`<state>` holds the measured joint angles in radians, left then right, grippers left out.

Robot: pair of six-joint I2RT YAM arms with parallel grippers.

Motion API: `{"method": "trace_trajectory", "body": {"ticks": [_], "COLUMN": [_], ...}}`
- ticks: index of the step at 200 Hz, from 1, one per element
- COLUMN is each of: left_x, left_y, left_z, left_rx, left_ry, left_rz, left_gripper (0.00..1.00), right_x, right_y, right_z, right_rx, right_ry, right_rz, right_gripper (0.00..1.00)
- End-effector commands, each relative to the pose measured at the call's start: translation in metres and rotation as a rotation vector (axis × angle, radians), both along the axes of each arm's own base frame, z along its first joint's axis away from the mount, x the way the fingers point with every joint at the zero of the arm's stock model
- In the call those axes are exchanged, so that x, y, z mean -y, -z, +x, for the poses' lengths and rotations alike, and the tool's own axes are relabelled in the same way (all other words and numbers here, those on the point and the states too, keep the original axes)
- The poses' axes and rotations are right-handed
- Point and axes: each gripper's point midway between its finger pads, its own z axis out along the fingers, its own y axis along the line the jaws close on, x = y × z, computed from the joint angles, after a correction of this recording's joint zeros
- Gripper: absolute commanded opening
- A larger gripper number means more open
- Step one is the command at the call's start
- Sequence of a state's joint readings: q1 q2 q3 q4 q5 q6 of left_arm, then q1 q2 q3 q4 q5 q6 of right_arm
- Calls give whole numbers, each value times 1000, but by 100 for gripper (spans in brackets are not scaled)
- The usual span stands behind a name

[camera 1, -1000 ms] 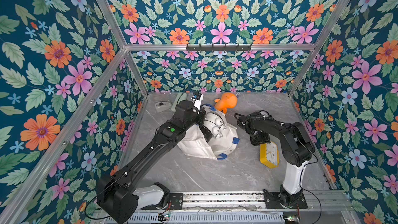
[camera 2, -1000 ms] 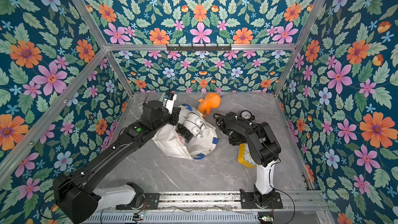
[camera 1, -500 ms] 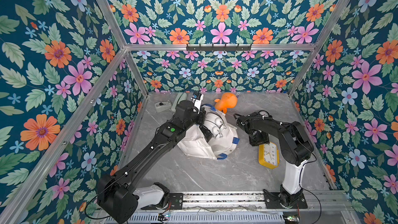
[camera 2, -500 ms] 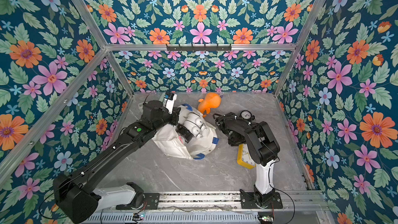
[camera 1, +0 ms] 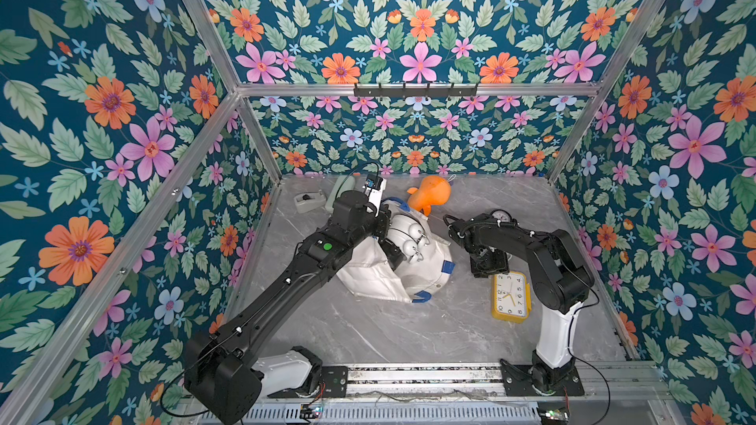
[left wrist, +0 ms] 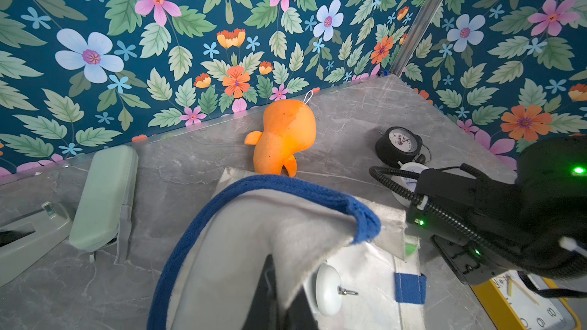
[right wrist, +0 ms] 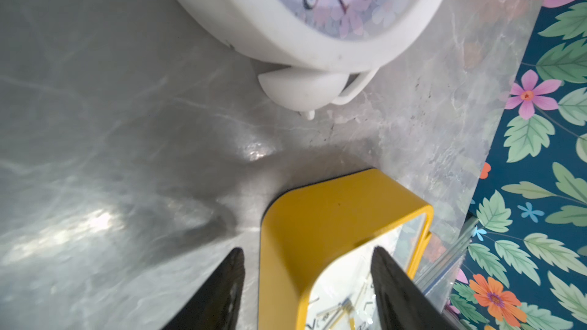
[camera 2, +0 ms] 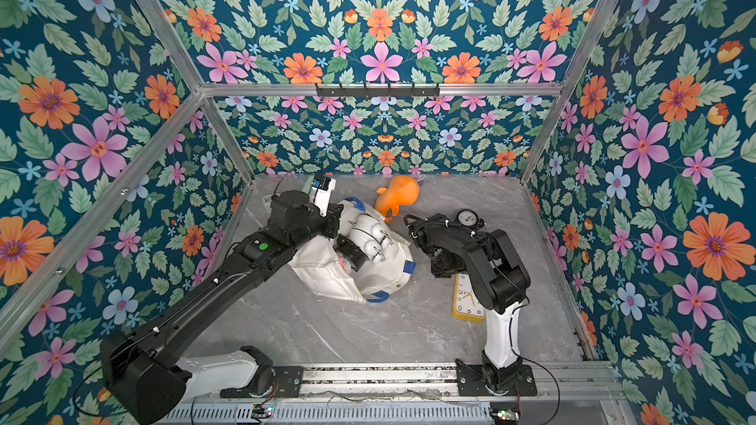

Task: Take the alarm clock out of the canvas bag
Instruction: Place the alarm at the center of the board.

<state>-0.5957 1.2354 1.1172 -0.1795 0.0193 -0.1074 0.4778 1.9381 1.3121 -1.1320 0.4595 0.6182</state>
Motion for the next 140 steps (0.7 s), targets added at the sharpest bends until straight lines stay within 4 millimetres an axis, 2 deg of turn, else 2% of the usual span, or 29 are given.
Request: {"method": "trace_trajectory", "body": {"ticks": [1,26,54,74,79,110,140], "left_x": [1,2,4,6,6,10,14], "left_y": [-15,-15,-15,-14,-15,-19,-23], "left_z": [2,2,2,2,2,1,-1], "left_rx": [41,41,37,33,35,38,38], "left_ry": [-3,2,12,19,20,39,63], "left_rz": [-36,-39,-45,-47,-49,-64,-86], "left_gripper": [0,0,0,0,0,0,0], "right_x": [-1,-11,-25,-35,-38,-53,-88], "right_y": [-11,-28,-58,-84,-99,-144,-190], "right_z": [-1,4,14,21,22,28,23], "right_rx": [9,61,162,243,288,434,567], "right_ry": [3,-9,-33,-66,-80,-150,-320], "right_rz": [13,89,206,280,311,443,682], "right_gripper": [65,65,65,64,64,63,63]}}
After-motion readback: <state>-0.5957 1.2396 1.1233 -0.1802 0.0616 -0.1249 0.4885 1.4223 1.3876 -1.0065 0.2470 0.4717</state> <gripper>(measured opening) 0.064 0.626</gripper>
